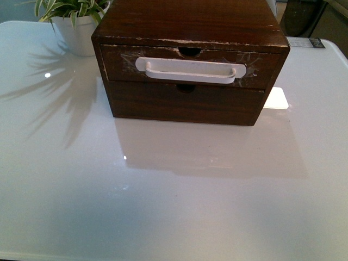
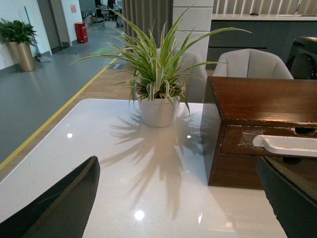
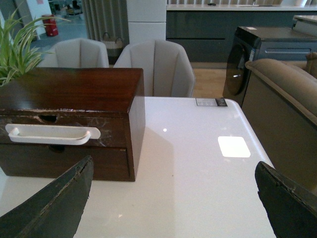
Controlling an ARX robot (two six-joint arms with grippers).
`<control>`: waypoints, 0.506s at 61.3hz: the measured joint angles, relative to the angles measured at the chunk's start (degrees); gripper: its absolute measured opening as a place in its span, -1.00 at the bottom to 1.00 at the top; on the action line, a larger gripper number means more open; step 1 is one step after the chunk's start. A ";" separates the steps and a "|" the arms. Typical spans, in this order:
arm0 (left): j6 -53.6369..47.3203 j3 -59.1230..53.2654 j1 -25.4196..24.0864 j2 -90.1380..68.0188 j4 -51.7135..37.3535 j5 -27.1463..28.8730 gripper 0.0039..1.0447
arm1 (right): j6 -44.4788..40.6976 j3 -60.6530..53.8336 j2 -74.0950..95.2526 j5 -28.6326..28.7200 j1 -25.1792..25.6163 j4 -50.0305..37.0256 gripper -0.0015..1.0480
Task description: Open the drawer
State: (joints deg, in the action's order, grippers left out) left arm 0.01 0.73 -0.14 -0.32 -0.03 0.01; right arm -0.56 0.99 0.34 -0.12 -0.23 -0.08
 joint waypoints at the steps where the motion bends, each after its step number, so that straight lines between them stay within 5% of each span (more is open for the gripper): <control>1: -0.02 0.00 0.00 0.00 0.00 0.00 0.84 | 0.00 0.00 0.00 0.00 0.00 0.00 0.83; 23: -0.57 0.46 -0.48 -0.83 1.53 -1.84 0.84 | 0.02 0.02 0.00 -0.04 0.00 0.02 0.83; 28: -2.99 7.82 -3.15 -11.74 18.36 -14.75 0.84 | 4.24 3.96 6.60 -14.86 -4.98 10.10 0.83; 31: -3.41 9.68 -3.04 -16.31 22.58 -16.55 0.84 | 4.50 5.75 12.79 -22.03 -7.80 12.63 0.83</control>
State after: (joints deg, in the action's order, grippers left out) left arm -3.40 10.41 -3.18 -16.62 22.55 -16.53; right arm 3.95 6.74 13.13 -22.15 -8.03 12.56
